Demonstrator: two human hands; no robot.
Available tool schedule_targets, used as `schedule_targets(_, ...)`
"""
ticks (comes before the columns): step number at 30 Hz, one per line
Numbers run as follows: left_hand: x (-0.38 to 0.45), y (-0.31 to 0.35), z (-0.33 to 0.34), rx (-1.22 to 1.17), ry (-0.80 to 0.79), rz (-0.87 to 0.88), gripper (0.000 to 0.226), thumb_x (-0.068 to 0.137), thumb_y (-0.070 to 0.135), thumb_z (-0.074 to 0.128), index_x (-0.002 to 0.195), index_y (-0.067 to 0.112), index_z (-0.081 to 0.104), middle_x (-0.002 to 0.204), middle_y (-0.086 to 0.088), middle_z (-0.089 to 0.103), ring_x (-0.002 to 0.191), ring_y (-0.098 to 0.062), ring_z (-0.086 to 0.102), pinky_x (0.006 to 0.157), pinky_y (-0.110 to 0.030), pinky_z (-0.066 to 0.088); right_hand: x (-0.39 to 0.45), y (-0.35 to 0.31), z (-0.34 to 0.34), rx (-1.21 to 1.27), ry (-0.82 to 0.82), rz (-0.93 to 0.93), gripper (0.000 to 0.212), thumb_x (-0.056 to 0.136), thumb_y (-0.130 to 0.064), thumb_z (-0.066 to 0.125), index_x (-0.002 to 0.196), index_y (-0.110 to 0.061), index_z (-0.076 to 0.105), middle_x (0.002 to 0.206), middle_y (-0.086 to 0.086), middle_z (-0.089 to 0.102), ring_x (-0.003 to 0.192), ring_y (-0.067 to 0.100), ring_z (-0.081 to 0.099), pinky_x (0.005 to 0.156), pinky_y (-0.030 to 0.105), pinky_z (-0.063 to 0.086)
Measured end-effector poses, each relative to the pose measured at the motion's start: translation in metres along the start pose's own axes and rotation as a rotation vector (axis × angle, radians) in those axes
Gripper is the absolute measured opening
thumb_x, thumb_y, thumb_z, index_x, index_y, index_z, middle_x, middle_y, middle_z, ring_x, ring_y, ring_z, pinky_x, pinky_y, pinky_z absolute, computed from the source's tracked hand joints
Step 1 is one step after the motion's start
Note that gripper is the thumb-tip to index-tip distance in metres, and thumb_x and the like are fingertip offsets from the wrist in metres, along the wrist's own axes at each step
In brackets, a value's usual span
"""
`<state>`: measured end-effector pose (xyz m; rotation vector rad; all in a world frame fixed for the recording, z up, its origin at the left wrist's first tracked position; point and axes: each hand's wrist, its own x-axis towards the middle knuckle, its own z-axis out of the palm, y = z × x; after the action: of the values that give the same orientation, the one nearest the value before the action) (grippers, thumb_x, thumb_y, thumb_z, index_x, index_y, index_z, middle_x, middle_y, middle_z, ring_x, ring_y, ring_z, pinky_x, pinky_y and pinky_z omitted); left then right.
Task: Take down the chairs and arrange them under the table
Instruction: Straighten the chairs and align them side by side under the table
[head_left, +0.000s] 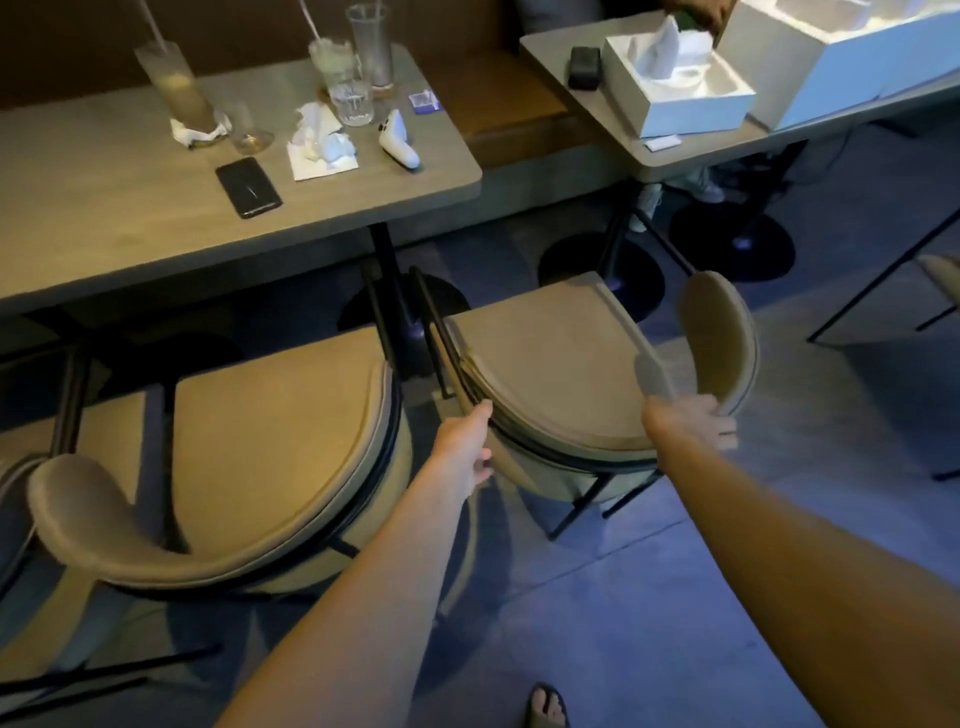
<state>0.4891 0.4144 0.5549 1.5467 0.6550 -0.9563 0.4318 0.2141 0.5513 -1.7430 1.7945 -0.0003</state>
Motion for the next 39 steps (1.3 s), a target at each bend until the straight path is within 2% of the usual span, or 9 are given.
schedule_targets(5,0.011,0.015,0.052,-0.098,-0.028,-0.088,0.095,0.078,0.052,0.074,0.153,0.024,0.022,0.158,-0.003,0.024,0.141,-0.033,0.029,0.096,-0.055,0.048,0.076,0.011,0.001,0.191,-0.252,0.104,0.08,0.094,-0.023,0.056,0.158,-0.007,0.01,0.162,0.02,0.014,0.148,0.039,0.018,0.12,0.051,0.017)
schedule_targets(7,0.022,0.017,0.063,-0.138,-0.048,-0.114,0.103,0.072,0.05,0.08,0.153,0.026,0.02,0.159,-0.003,0.019,0.143,-0.037,0.025,0.094,-0.061,0.048,0.101,0.015,0.004,0.325,-0.348,0.264,0.074,0.092,-0.026,0.062,0.153,-0.01,0.025,0.151,0.018,0.038,0.134,0.041,0.041,0.106,0.062,0.036)
schedule_targets(11,0.045,0.021,0.078,-0.215,-0.007,-0.176,0.085,0.083,0.025,0.076,0.152,0.02,0.027,0.159,-0.009,0.022,0.141,-0.041,0.029,0.098,-0.068,0.04,0.106,0.012,0.006,0.384,-0.473,0.382,0.043,0.1,-0.014,0.053,0.141,-0.006,0.039,0.13,0.021,0.049,0.124,0.045,0.049,0.09,0.072,0.042)
schedule_targets(15,0.054,0.028,0.078,-0.268,0.004,-0.229,0.053,0.098,0.005,0.054,0.146,0.009,0.033,0.155,-0.016,0.028,0.136,-0.043,0.036,0.103,-0.064,0.037,0.144,0.026,0.033,0.405,-0.449,0.408,0.036,0.098,-0.012,0.047,0.133,-0.011,0.043,0.13,0.019,0.054,0.115,0.048,0.054,0.047,0.078,0.04)
schedule_targets(19,0.059,0.033,0.072,-0.258,0.008,-0.283,0.047,0.097,-0.002,0.053,0.141,0.006,0.037,0.153,-0.019,0.03,0.135,-0.045,0.037,0.102,-0.064,0.037,0.192,0.047,0.063,0.347,-0.471,0.444,0.039,0.092,-0.012,0.051,0.131,-0.014,0.051,0.125,0.02,0.061,0.097,0.045,0.062,0.05,0.074,0.043)
schedule_targets(27,0.057,0.027,0.048,-0.247,0.025,-0.267,0.046,0.094,-0.005,0.055,0.137,0.004,0.042,0.147,-0.021,0.039,0.131,-0.043,0.044,0.102,-0.062,0.04,0.126,0.035,0.05,0.291,-0.47,0.377,0.034,0.097,-0.006,0.051,0.131,-0.005,0.049,0.122,0.025,0.061,0.073,0.041,0.059,0.033,0.059,0.045)
schedule_targets(32,0.06,0.031,0.023,-0.251,0.043,-0.26,0.049,0.092,-0.006,0.058,0.138,0.003,0.042,0.146,-0.021,0.041,0.13,-0.045,0.044,0.101,-0.062,0.041,0.088,0.019,0.061,0.321,-0.52,0.413,0.036,0.1,-0.01,0.047,0.136,-0.004,0.048,0.127,0.022,0.061,0.106,0.042,0.062,0.041,0.061,0.05)
schedule_targets(36,0.064,0.039,0.01,-0.237,0.07,-0.26,0.054,0.092,-0.003,0.06,0.142,0.004,0.039,0.15,-0.02,0.035,0.134,-0.045,0.039,0.1,-0.061,0.042,0.068,0.006,0.062,0.311,-0.495,0.36,0.033,0.101,-0.009,0.049,0.134,-0.002,0.045,0.131,0.023,0.056,0.116,0.045,0.058,0.087,0.067,0.049)
schedule_targets(39,0.061,0.045,0.01,-0.232,0.075,-0.272,0.06,0.093,0.003,0.063,0.146,0.006,0.036,0.153,-0.018,0.033,0.135,-0.045,0.038,0.101,-0.06,0.043,0.061,-0.003,0.058,0.316,-0.528,0.365,0.039,0.101,-0.019,0.052,0.133,-0.001,0.042,0.133,0.023,0.055,0.119,0.044,0.056,0.082,0.065,0.049)
